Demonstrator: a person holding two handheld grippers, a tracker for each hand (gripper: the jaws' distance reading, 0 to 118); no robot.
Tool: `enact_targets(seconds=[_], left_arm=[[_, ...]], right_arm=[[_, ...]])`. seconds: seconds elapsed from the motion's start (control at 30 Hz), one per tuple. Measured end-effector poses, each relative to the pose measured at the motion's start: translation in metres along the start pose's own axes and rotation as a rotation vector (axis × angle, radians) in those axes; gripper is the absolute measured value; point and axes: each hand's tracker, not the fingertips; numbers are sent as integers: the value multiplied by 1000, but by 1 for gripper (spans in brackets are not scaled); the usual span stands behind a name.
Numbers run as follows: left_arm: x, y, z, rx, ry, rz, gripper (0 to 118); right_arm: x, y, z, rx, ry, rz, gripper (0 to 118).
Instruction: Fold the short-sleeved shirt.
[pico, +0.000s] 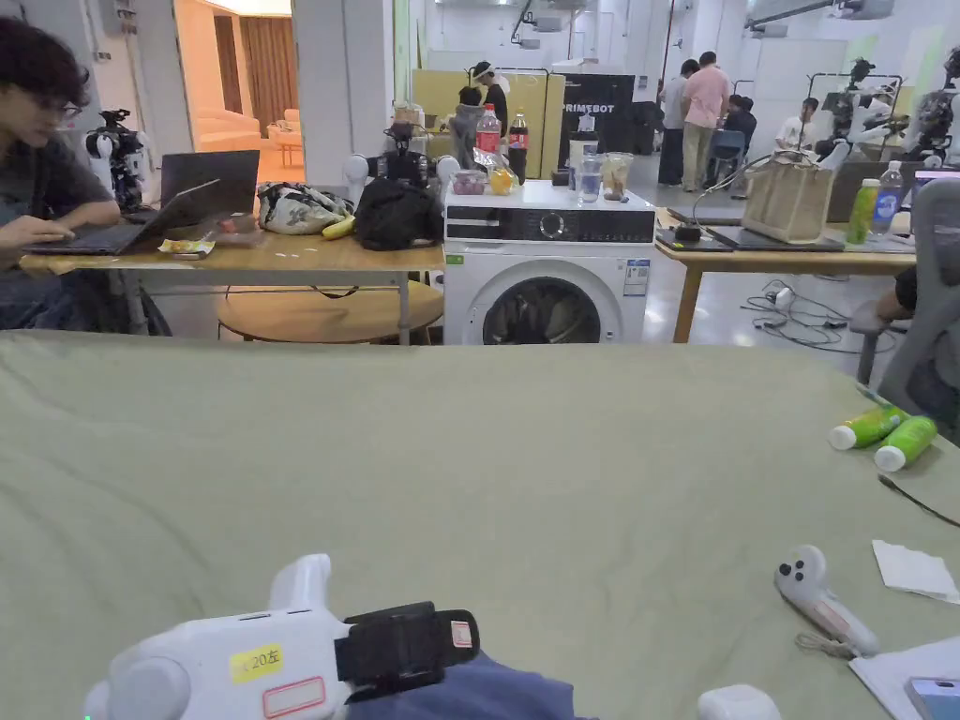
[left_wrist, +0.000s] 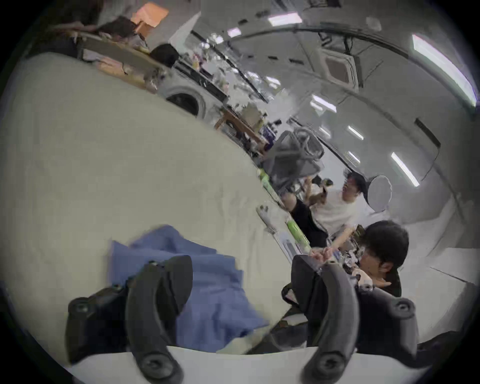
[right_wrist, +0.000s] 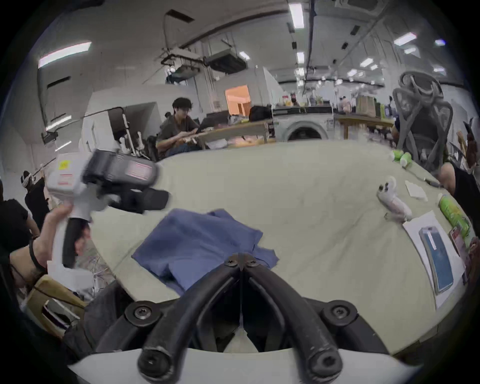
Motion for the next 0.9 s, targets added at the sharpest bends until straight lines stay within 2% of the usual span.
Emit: enact_targets(seconds=[0.03,0.1,0.23,0.37,0.53,0.6,0.77,0.8,0.83,0.87,0.9], left_arm=[[-9,0,8,3,33,18,79],[-28,0,17,-19,62,79,79],[-64,-9,16,-42,41,195,79],[-84,-19,11,-51,-8,255,79],[-96,-25,5,-67,-9,247,79],[-97,-27,0,-82,-19,241,79],[-91,-30,-36,-148,-16,244,79],[-88,-32,-43,-173,6,247,70],[-86,-34,-48,-196,50,256,38],[-84,-37,-51,-181,54,271,31],[-81,-39,-47,-154,102,259,31]], right_arm=[[-8,5,-6,-11,-33,44,0],[-18,13,-21,-58,-5,81,0],[-26,29,-71,-223,-16,43,0],[-21,15,-113,-433,-54,75,0],[-20,17,-112,-414,-51,64,0],[-23,16,-113,-420,-57,88,0],[-21,11,-111,-395,-57,94,0],[-19,11,-109,-389,-50,79,0],[-17,10,-108,-381,-43,66,0],[-15,9,-106,-372,-38,56,0],[-14,9,-101,-348,-28,46,0]])
